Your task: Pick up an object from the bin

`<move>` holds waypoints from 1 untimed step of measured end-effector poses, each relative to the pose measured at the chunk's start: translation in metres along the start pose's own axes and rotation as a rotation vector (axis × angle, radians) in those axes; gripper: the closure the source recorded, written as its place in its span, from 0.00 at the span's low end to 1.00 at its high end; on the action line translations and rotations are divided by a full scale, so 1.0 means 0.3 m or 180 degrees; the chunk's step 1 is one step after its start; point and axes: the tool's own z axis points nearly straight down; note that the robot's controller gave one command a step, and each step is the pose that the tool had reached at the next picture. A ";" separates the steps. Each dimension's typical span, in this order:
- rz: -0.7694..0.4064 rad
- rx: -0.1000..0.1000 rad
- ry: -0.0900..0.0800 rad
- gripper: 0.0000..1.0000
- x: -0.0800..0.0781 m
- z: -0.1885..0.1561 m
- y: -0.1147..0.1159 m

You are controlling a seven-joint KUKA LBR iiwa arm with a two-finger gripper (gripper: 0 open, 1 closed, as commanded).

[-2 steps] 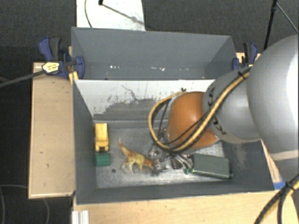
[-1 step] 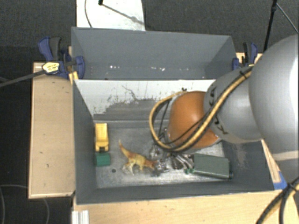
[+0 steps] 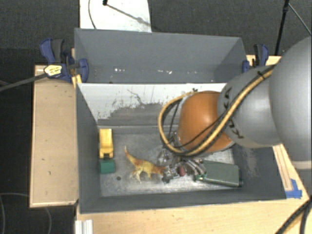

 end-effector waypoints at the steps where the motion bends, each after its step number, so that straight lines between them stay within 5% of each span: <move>1: -0.0002 0.0001 -0.0028 1.00 -0.007 -0.064 0.000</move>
Offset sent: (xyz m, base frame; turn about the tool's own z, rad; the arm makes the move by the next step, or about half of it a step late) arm 0.0001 -0.0001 0.0532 0.0000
